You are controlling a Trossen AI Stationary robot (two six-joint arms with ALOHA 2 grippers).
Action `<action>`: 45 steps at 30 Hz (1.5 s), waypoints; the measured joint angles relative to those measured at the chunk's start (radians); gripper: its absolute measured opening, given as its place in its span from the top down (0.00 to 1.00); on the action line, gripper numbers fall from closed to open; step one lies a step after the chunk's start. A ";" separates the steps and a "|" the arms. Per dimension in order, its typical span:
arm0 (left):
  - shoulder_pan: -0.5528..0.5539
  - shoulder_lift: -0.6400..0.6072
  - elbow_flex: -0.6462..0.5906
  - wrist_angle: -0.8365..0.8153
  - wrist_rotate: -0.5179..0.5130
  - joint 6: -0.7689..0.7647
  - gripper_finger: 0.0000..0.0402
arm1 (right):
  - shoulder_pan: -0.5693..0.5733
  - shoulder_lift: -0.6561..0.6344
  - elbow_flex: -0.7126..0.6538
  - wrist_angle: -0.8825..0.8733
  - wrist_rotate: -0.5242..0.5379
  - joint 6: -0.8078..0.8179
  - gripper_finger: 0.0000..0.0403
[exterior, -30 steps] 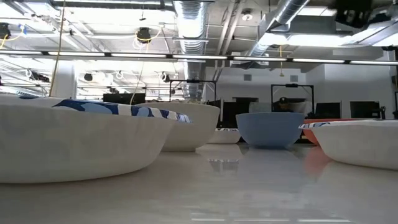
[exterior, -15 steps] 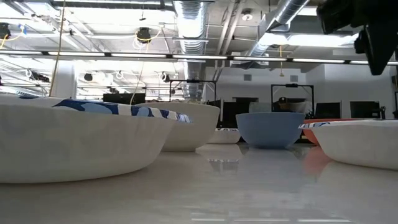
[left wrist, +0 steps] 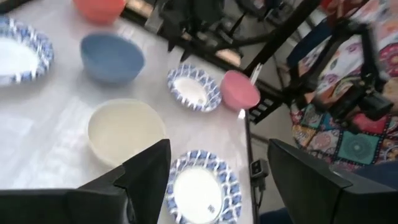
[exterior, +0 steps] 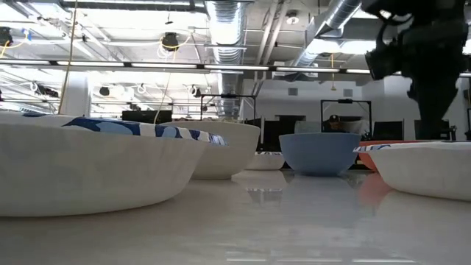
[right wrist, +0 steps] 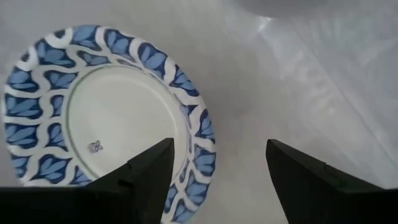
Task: Nest bowls inside each other
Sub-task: Stack the right white and blue bowl on the top white and blue bowl
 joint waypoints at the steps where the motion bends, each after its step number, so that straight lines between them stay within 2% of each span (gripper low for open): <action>1: 0.000 0.000 -0.015 -0.001 0.000 -0.008 0.36 | 0.001 0.000 -0.017 0.021 0.000 0.000 0.31; 13: 0.000 0.009 -0.148 0.002 0.000 -0.065 0.36 | 0.003 0.014 -0.164 0.207 -0.025 -0.016 0.31; 20: 0.000 0.011 -0.167 0.000 -0.013 -0.048 0.36 | 0.003 0.065 -0.189 0.255 -0.029 -0.048 0.33; 22: 0.000 0.011 -0.167 0.000 -0.037 -0.046 0.36 | 0.003 0.082 -0.189 0.255 -0.042 -0.046 0.39; 24: 0.000 0.010 -0.167 -0.001 -0.053 -0.046 0.36 | 0.003 0.096 -0.189 0.258 -0.063 -0.033 0.50; 29: 0.000 0.010 -0.167 -0.001 -0.089 -0.038 0.36 | 0.002 0.084 -0.188 0.266 -0.157 -0.018 0.89; 30: 0.000 0.010 -0.167 -0.001 -0.096 -0.034 0.36 | 0.002 0.078 -0.188 0.272 -0.172 -0.015 0.94; 36: 0.000 0.010 -0.167 -0.003 -0.130 -0.019 0.36 | 0.002 0.042 -0.160 0.257 -0.191 0.037 0.96; 45: 0.000 0.010 -0.167 -0.005 -0.177 -0.019 0.36 | -0.068 -0.010 0.027 0.238 -0.226 0.014 0.98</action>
